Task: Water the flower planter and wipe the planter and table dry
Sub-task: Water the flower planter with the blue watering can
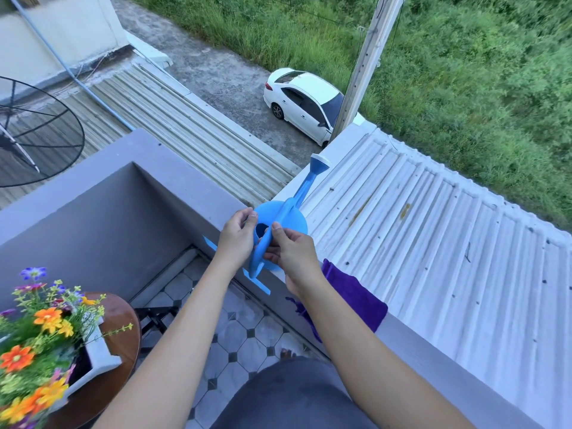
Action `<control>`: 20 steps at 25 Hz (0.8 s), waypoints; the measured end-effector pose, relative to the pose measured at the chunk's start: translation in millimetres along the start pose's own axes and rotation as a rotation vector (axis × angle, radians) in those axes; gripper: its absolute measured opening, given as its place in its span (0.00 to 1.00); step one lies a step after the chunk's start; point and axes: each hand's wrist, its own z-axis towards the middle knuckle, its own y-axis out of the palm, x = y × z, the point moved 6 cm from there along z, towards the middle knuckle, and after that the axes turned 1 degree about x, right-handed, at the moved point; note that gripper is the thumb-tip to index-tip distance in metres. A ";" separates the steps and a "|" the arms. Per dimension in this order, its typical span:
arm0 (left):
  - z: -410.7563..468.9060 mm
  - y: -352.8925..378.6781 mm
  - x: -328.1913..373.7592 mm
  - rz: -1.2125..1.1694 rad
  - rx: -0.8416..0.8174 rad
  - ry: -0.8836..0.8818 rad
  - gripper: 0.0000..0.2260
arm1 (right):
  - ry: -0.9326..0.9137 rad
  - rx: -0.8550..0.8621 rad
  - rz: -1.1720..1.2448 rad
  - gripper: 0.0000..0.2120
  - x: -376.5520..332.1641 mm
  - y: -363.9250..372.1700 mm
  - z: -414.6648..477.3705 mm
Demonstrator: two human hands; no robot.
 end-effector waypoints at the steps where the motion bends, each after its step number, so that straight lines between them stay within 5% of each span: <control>1: -0.4 -0.8 -2.2 -0.027 -0.007 -0.012 0.18 | -0.003 -0.005 0.002 0.14 0.8 0.8 -0.7; 11: -13.8 -6.0 -9.2 -0.064 -0.043 -0.032 0.20 | 0.017 -0.051 0.007 0.10 5.5 2.6 -15.6; 20: -43.7 -0.6 26.0 0.271 0.133 0.177 0.22 | 0.016 0.009 0.029 0.12 15.1 -40.4 -24.5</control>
